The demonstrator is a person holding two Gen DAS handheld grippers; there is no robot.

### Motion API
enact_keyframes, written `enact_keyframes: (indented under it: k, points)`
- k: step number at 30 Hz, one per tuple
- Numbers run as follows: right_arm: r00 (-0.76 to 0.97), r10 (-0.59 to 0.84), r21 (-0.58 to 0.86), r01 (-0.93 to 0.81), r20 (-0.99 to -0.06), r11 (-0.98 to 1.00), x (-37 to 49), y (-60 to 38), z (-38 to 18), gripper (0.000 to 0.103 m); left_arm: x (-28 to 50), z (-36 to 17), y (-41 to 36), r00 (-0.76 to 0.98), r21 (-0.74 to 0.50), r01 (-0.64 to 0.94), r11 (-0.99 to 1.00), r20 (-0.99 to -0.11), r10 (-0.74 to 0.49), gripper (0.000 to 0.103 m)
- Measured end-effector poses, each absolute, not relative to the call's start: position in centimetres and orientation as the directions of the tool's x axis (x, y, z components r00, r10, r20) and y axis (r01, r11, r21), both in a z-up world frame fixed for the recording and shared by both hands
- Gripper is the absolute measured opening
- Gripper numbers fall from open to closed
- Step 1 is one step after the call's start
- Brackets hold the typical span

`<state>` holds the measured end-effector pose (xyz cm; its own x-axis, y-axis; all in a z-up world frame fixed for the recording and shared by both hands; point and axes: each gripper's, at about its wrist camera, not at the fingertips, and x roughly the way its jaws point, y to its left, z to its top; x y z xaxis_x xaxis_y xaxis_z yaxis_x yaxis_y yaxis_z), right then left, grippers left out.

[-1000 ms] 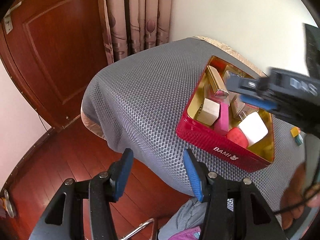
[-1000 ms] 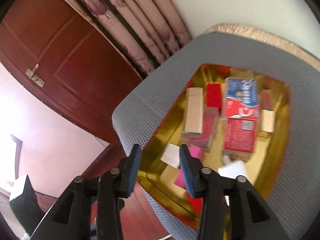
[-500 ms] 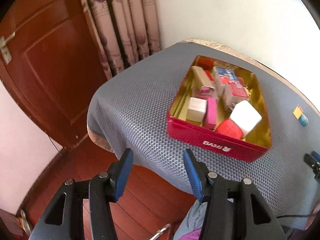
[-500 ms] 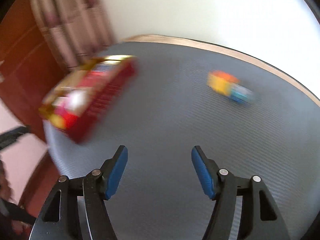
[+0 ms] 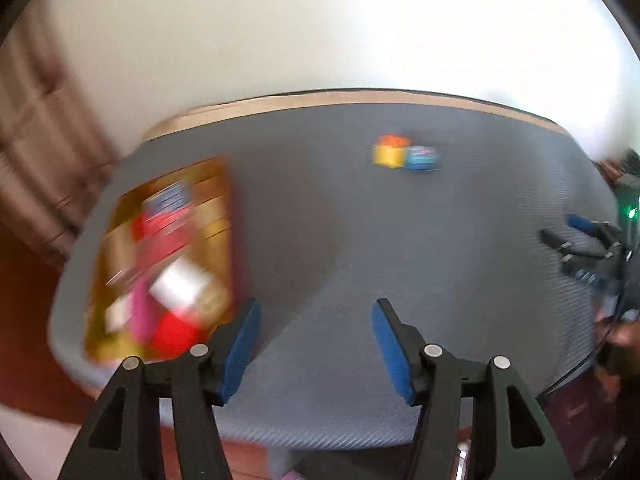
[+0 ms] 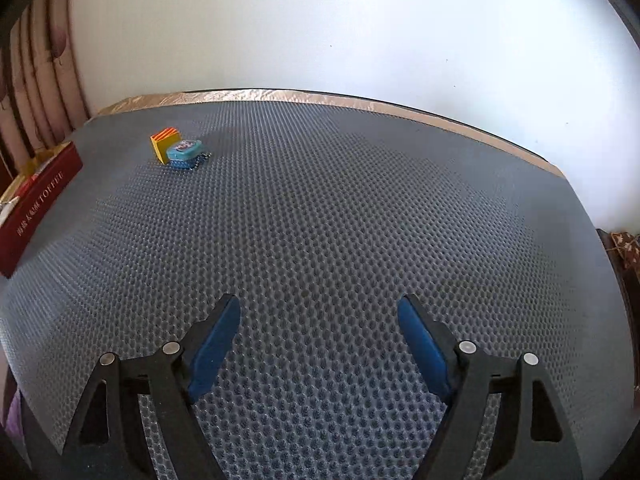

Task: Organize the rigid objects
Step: 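Move the left gripper to the striped yellow-red block and grasp it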

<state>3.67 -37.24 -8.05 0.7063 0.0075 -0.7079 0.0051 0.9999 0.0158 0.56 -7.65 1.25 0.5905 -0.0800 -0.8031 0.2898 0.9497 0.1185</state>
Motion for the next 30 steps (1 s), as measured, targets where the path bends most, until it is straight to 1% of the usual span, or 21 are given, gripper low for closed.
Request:
enact_keyframes:
  k: [1, 2, 5, 7, 9, 11, 19, 21, 24, 27, 30]
  points:
    - [0.708, 0.012, 0.013, -0.004, -0.706, 1.0, 3.6, -37.0, -8.1, 0.084, 1.8, 1.4, -8.9, 0.578, 0.106, 0.32, 0.941, -0.809, -0.106, 0.059]
    - [0.71, 0.02, 0.014, -0.015, -0.704, 1.0, 3.4, -36.5, -8.0, 0.085, 2.9, 1.5, -10.3, 0.576, 0.114, 0.343, 0.932, -0.809, -0.114, 0.059]
    - [0.72, 0.054, 0.038, -0.038, -0.692, 0.999, 3.2, -36.6, -7.8, 0.087, 7.7, 2.0, -14.2, 0.61, 0.215, 0.406, 0.888, -0.788, -0.088, 0.06]
    - [0.728, 0.081, 0.063, -0.052, -0.681, 0.997, 3.0, -37.1, -7.7, 0.09, 10.3, 1.8, -15.7, 0.576, 0.215, 0.438, 0.873, -0.812, -0.089, 0.06]
    - [0.732, 0.105, 0.083, -0.066, -0.673, 0.994, 2.9, -37.3, -7.6, 0.09, 13.2, 1.5, -17.3, 0.544, 0.192, 0.475, 0.859, -0.831, -0.115, 0.06]
    - [0.733, 0.12, 0.097, -0.074, -0.67, 0.993, 2.6, -37.2, -7.5, 0.091, 15.2, 1.0, -18.1, 0.535, 0.216, 0.493, 0.843, -0.839, -0.098, 0.06]
    - [0.731, 0.164, 0.129, -0.104, -0.663, 0.986, 2.3, -37.2, -7.5, 0.091, 18.3, -1.9, -20.4, 0.428, 0.224, 0.651, 0.725, -0.897, -0.107, 0.06]
    - [0.727, 0.17, 0.135, -0.106, -0.665, 0.985, 2.7, -37.0, -7.6, 0.091, 18.6, -2.6, -20.9, 0.433, 0.246, 0.664, 0.707, -0.896, -0.095, 0.06]
    - [0.72, 0.177, 0.143, -0.108, -0.671, 0.984, 2.8, -37.2, -7.7, 0.092, 19.7, -3.2, -20.7, 0.402, 0.225, 0.676, 0.702, -0.911, -0.096, 0.06]
    - [0.718, 0.182, 0.15, -0.109, -0.672, 0.983, 2.8, -37.3, -7.8, 0.093, 21.8, -4.5, -20.2, 0.395, 0.234, 0.678, 0.697, -0.915, -0.077, 0.06]
    - [0.715, 0.186, 0.156, -0.108, -0.674, 0.982, 2.8, -37.4, -7.8, 0.093, 22.7, -4.8, -19.4, 0.371, 0.19, 0.68, 0.708, -0.922, -0.109, 0.059]
